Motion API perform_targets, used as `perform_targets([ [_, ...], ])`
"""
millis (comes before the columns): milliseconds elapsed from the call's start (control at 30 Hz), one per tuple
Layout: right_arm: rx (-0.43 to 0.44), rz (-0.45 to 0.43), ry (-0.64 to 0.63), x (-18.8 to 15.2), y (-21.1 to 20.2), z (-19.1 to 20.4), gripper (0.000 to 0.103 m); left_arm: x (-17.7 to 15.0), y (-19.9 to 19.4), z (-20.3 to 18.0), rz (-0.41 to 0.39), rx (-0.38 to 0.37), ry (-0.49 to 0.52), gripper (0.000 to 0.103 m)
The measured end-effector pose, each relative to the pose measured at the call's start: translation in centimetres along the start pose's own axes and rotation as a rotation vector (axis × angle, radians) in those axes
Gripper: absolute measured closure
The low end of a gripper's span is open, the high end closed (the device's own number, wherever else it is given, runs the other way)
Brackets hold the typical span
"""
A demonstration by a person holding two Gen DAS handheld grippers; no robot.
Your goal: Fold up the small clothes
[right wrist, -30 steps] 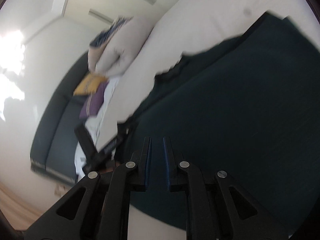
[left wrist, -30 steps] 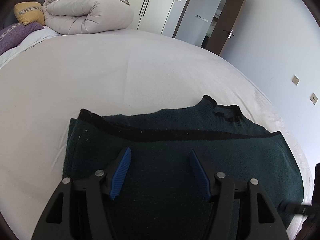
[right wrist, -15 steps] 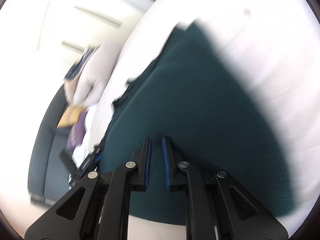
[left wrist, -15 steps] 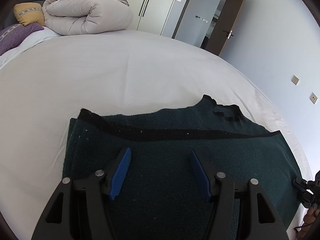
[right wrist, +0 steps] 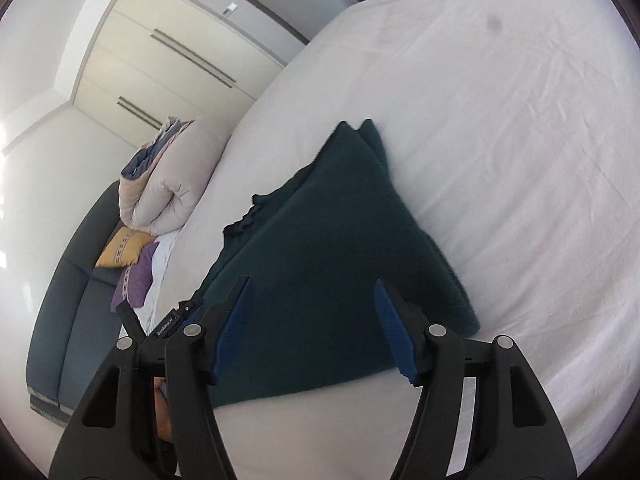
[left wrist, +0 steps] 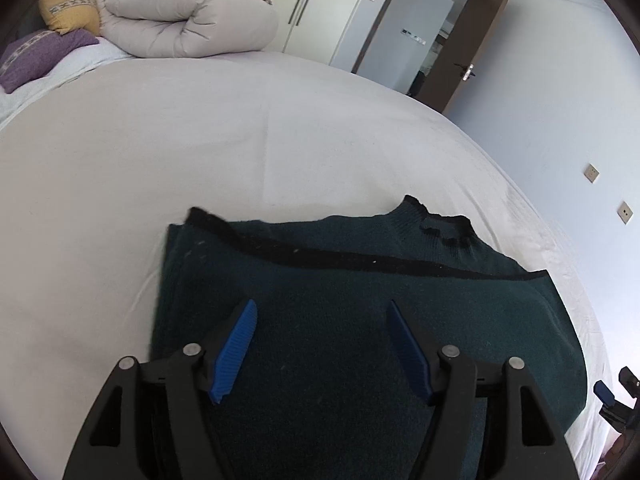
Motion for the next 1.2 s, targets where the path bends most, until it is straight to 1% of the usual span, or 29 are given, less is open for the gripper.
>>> perform_targets([
  [33,0.007,-0.002,-0.034,-0.1,-1.0,0.7,0.041,-0.3,-1.5,0.4,-0.016,0.016,-0.020,0.021],
  [100,0.027,-0.002,-0.094,-0.4,-2.2,2.3,0.041,-0.8,-4.4,1.0,-0.055,0.001,-0.061,0.020],
  [133,0.040,0.003,-0.114,-0.6,-2.5,3.0,0.041,-1.3,-5.9,1.6,-0.068,-0.003,-0.094,0.018],
  [200,0.068,0.013,-0.140,-1.3,-3.2,4.1,0.041,-2.3,-7.9,2.6,-0.073,-0.017,-0.149,0.016],
  [300,0.091,0.043,-0.158,-2.6,-3.4,5.3,0.041,-4.4,-8.6,4.2,-0.002,-0.048,-0.223,0.018],
  [400,0.116,0.085,-0.170,-4.2,-3.3,6.4,0.041,-6.2,-8.2,5.4,0.070,-0.060,-0.267,0.019],
  [467,0.121,0.108,-0.184,-5.0,-3.0,7.2,0.041,-6.7,-7.9,5.6,0.091,-0.093,-0.285,0.020],
  [533,0.134,0.122,-0.188,-5.6,-3.0,7.8,0.041,-6.8,-7.4,5.6,0.130,-0.129,-0.300,0.020],
  [567,0.140,0.130,-0.187,-5.9,-3.0,8.1,0.041,-6.7,-7.4,5.6,0.134,-0.138,-0.311,0.020],
  [600,0.142,0.135,-0.189,-6.1,-2.9,8.3,0.041,-6.6,-7.3,5.6,0.143,-0.157,-0.326,0.024],
  [633,0.141,0.139,-0.192,-6.3,-2.9,8.5,0.041,-6.7,-7.1,5.4,0.163,-0.192,-0.347,0.031],
  [667,0.143,0.142,-0.195,-6.5,-2.8,8.7,0.041,-6.8,-6.8,5.2,0.186,-0.235,-0.374,0.037],
  [700,0.146,0.145,-0.198,-6.6,-2.8,8.9,0.041,-7.1,-6.5,5.0,0.212,-0.272,-0.400,0.045],
  [733,0.146,0.148,-0.199,-6.8,-2.8,9.0,0.041,-7.4,-6.1,4.9,0.240,-0.281,-0.409,0.046],
  [800,0.147,0.156,-0.201,-6.8,-2.3,9.3,0.041,-7.6,-6.0,4.8,0.254,-0.287,-0.407,0.046],
  [900,0.153,0.167,-0.207,-7.1,-1.9,9.8,0.041,-7.7,-6.4,5.6,0.243,-0.357,-0.507,0.046],
  [933,0.154,0.170,-0.213,-7.2,-1.9,10.1,0.041,-7.8,-6.5,5.7,0.241,-0.376,-0.530,0.051],
  [967,0.156,0.174,-0.221,-7.3,-1.8,10.3,0.041,-8.0,-6.5,5.8,0.246,-0.388,-0.544,0.054],
  [1033,0.164,0.183,-0.231,-7.3,-1.5,11.0,0.041,-8.3,-6.6,5.8,0.257,-0.408,-0.559,0.065],
  [1067,0.170,0.190,-0.237,-7.3,-1.3,11.5,0.041,-8.5,-6.6,5.8,0.260,-0.419,-0.569,0.068],
  [1133,0.183,0.206,-0.259,-7.1,-0.4,12.9,0.041,-8.7,-6.6,6.0,0.256,-0.429,-0.593,0.085],
  [1167,0.189,0.219,-0.279,-7.1,0.2,13.8,0.041,-8.8,-6.6,6.1,0.250,-0.431,-0.600,0.088],
  [1200,0.191,0.237,-0.302,-7.1,0.9,14.8,0.041,-8.8,-6.6,6.1,0.243,-0.435,-0.606,0.089],
])
Point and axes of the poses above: each gripper's, at about its wrist camera, not at the fingertips, and y roughly the way its jaws point, z to its left, x to its top, the point moved 7 cm from there along y, roughly the way its jaws point, and after that the axes turned 13 degrees about -x, right-handed, at the moved point
